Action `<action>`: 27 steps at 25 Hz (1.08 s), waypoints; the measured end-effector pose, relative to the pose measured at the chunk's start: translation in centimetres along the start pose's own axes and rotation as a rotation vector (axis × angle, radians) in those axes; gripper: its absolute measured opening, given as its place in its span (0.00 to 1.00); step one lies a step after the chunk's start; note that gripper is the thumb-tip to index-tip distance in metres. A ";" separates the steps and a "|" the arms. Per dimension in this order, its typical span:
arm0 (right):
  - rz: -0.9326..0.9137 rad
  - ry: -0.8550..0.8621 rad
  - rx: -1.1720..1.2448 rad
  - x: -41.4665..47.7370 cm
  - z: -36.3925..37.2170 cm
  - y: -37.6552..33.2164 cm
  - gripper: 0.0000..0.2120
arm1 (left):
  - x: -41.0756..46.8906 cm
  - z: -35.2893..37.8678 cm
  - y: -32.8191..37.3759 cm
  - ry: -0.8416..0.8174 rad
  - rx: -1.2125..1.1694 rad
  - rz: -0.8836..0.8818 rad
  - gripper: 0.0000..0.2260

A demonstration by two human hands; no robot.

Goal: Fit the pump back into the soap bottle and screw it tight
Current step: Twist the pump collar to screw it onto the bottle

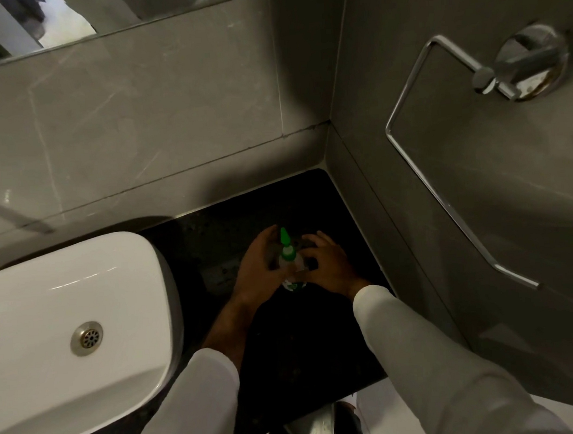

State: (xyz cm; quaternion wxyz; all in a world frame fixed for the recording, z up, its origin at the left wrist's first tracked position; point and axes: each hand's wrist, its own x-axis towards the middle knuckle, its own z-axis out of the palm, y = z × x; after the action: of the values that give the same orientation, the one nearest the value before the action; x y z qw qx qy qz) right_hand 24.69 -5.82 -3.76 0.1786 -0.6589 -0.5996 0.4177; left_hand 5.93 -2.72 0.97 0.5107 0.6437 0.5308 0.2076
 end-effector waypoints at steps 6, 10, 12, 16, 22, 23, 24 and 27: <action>0.022 0.003 0.023 0.3 0.1 0.2 0.27 | 0.9 -0.8 1.0 -0.094 0.089 0.007 0.15; -0.017 -0.012 -0.014 0.2 -0.1 0.1 0.24 | 0.9 -1.2 1.6 -0.093 0.164 0.017 0.22; -0.016 -0.009 -0.006 0.4 0.3 0.0 0.22 | 1.3 -1.0 2.2 0.016 0.460 0.045 0.19; 0.004 0.000 -0.008 0.9 0.5 0.6 0.24 | 2.0 -1.3 2.9 -0.051 0.563 0.041 0.14; -0.031 0.000 -0.021 0.5 0.4 0.2 0.24 | 2.0 -2.4 2.4 -0.173 0.447 0.150 0.26; -0.029 -0.003 -0.019 0.5 0.4 0.2 0.24 | 2.1 -2.4 2.1 -0.176 0.446 0.153 0.27; -0.023 -0.007 -0.019 0.5 0.4 0.2 0.24 | 2.2 -2.4 1.9 -0.175 0.443 0.138 0.28; -0.011 -0.005 0.012 0.7 0.4 0.3 0.25 | 1.9 -2.3 1.2 -0.091 0.510 0.183 0.22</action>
State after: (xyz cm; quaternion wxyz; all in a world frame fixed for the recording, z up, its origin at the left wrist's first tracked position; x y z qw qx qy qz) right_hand 24.49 -5.33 -4.42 0.1833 -0.6536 -0.6012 0.4217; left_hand 5.34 0.10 2.42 0.3345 0.8055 0.4820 0.0835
